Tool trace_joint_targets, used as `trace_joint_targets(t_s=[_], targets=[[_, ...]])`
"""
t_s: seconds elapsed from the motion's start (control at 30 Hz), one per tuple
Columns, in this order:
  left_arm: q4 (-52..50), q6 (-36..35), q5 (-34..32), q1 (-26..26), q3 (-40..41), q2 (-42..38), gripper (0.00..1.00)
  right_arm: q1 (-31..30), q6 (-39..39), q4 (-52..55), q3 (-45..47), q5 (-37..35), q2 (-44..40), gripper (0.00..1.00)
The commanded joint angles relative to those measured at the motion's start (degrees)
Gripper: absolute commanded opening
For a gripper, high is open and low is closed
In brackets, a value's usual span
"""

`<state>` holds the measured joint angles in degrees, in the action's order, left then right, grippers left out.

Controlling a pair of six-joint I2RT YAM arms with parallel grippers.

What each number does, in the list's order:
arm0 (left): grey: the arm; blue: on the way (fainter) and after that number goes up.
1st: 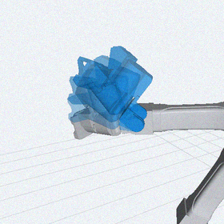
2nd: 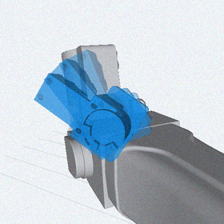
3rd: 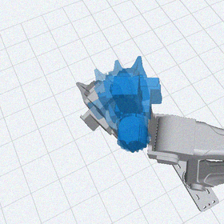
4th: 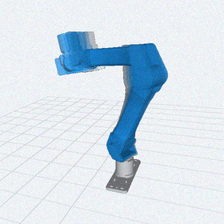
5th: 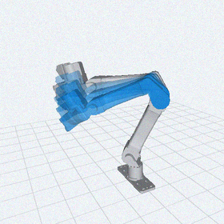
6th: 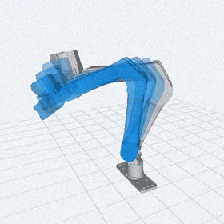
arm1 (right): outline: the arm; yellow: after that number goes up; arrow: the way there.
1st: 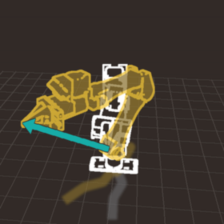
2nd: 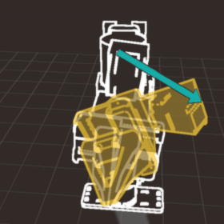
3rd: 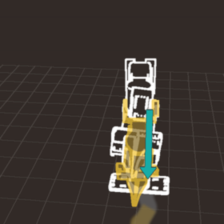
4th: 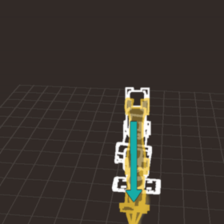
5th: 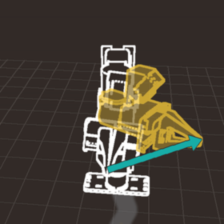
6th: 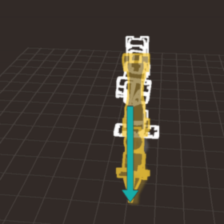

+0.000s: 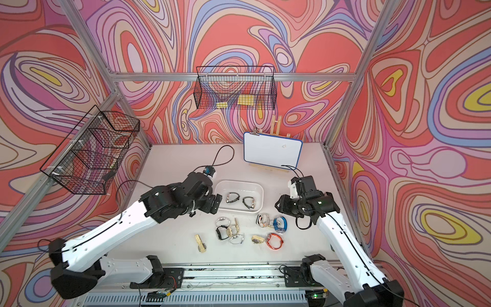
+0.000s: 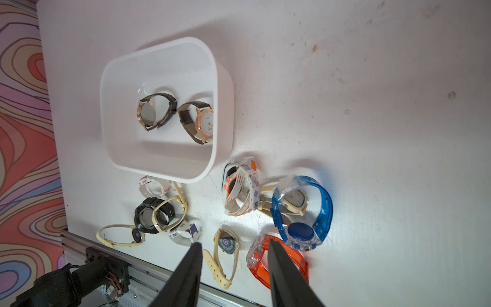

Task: Put the watch into the storage box
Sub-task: Pick up the watch at the center of the board.

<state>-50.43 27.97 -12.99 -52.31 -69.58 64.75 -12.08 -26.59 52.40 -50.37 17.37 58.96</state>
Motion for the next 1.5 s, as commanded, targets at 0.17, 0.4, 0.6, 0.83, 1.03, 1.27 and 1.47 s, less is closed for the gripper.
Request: trace_joint_targets(t_s=[0.17,0.4,0.6,0.83,1.03,1.27,1.47], targets=[[0.9,11.3,7.6,-2.3,14.2,-13.8,0.86,-2.6,-1.7,-3.6,4.9,-2.2,6.8,0.38],[-0.2,14.5,7.0,-5.1,18.0,-17.9,0.84,-14.3,-5.8,-1.9,5.0,-11.6,11.8,0.38],[-0.9,15.4,5.9,-6.0,18.9,-18.3,0.83,-16.0,-7.3,-1.7,5.0,-16.3,13.8,0.35],[-0.4,15.5,5.3,-6.1,19.1,-17.9,0.83,-16.3,-7.1,-3.6,4.9,-19.4,18.4,0.35],[0.3,15.5,5.0,-6.3,19.4,-17.1,0.83,-16.3,-6.6,-5.4,4.3,-20.5,20.4,0.33],[-0.5,15.5,4.1,-6.4,19.2,-17.5,0.82,-16.4,-5.6,-7.3,4.5,-19.6,21.5,0.13],[-1.2,15.5,3.2,-6.4,19.5,-17.7,0.82,-16.3,-5.0,-3.9,2.4,-20.3,17.6,0.00]])
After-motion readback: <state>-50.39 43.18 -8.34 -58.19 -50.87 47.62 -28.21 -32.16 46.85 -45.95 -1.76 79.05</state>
